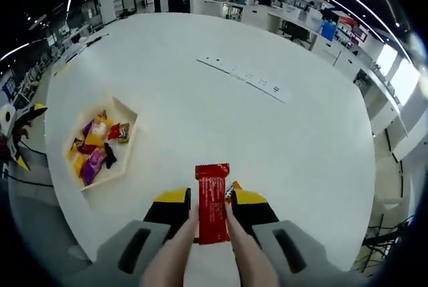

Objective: Place the target food into the container with the food tongs after gripping and lifting it, then release it inside without dropping or visibly crushing the food.

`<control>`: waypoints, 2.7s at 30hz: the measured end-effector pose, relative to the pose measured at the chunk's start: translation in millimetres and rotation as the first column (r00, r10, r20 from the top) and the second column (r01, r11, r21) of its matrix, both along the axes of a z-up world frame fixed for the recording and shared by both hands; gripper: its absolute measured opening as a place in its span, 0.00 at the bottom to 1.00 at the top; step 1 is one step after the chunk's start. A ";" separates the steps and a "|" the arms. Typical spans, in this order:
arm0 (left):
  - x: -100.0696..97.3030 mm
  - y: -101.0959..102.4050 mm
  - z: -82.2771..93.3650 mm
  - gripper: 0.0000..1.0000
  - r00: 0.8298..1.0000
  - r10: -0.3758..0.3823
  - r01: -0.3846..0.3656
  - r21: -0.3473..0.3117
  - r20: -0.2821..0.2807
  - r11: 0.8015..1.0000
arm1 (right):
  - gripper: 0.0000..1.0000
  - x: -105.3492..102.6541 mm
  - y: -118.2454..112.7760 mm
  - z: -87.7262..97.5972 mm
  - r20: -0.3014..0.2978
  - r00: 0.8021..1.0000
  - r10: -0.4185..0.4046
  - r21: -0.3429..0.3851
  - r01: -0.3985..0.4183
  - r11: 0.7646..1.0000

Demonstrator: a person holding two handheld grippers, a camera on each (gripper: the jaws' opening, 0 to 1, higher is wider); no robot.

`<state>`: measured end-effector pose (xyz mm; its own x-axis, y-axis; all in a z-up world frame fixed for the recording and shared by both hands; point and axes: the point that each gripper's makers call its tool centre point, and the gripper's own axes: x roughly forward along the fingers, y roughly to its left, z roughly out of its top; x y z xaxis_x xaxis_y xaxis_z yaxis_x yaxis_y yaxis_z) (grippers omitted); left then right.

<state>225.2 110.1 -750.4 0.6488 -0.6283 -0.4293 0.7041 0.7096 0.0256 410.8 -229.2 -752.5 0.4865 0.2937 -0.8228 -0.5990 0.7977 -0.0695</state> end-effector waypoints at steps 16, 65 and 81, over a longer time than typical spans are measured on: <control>0.9 0.9 2.3 1.00 1.000 0.007 -0.007 -0.004 0.011 1.000 | 0.23 9.0 41.4 25.9 0.032 0.995 0.095 -0.003 -0.095 0.995; 1.6 1.9 10.3 1.00 0.999 0.018 -0.018 -0.014 0.026 1.000 | 0.24 -12.1 209.6 56.3 0.063 0.912 0.405 0.043 -0.408 0.912; 7.7 9.5 25.5 0.99 0.995 0.087 -0.083 -0.068 0.053 0.994 | 0.24 -18.5 229.6 69.6 0.092 0.894 0.439 0.039 -0.444 0.895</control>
<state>232.8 119.7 -724.9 0.7228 -0.5956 -0.3506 0.6399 0.7683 0.0139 392.3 0.3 -682.9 0.3582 0.5388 -0.7625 -0.8848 0.4565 -0.0931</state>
